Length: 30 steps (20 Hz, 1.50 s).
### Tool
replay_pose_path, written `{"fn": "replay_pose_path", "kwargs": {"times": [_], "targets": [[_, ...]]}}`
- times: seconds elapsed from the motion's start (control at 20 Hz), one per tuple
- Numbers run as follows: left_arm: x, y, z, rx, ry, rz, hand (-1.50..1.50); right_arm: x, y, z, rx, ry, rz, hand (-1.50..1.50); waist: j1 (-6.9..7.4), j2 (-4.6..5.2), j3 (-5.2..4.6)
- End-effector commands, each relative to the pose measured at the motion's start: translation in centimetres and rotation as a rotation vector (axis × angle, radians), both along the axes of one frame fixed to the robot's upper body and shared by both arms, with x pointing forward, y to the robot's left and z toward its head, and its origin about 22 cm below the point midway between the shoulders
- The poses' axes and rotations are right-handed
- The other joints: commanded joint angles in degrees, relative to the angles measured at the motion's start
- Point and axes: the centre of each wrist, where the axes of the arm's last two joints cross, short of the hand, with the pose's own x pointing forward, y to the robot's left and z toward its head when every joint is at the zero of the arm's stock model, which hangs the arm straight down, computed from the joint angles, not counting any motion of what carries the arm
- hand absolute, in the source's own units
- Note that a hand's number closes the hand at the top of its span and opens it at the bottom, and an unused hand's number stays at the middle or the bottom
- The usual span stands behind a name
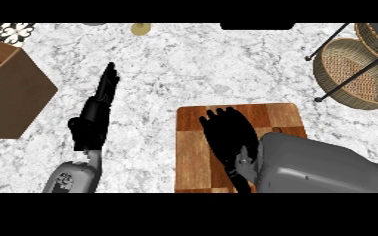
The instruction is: Pick the sweet potato from the cutting board and place it in the tiered basket
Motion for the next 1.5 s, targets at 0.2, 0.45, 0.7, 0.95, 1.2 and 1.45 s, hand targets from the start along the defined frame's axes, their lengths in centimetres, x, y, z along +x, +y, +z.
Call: {"fn": "replay_pose_path", "kwargs": {"times": [0.2,0.45,0.7,0.95,1.2,1.45], "targets": [[-0.8,2.2,-0.5,0.005,-0.002,-0.001,0.00,0.6,1.5,-1.7,-0.136,-0.011,-0.072,-1.50,0.53,0.04,-0.01],[-1.7,-0.3,-1.5,-0.014,0.013,0.004,0.00,0.1,-0.3,-3.8,-0.124,-0.018,-0.112,-1.50,0.07,-0.02,0.03],[-1.2,-0.1,0.3,0.002,-0.009,0.007,0.00,0.8,-0.5,-4.8,-0.123,-0.016,-0.117,-1.50,0.26,0.01,0.05],[-0.9,0.1,-0.1,0.001,0.005,-0.004,0.00,-0.4,0.0,-5.5,-0.088,-0.013,-0.115,-1.50,0.13,0.04,0.04],[0.1,-0.6,0.7,0.000,-0.003,0.005,0.00,-2.1,-0.1,-6.1,-0.062,-0.014,-0.113,-1.50,-0.23,-0.01,0.04],[-1.1,-0.8,-0.7,-0.012,0.004,-0.011,0.00,0.5,-1.5,-6.7,-0.051,-0.032,-0.143,-1.50,0.22,0.08,0.05]]}}
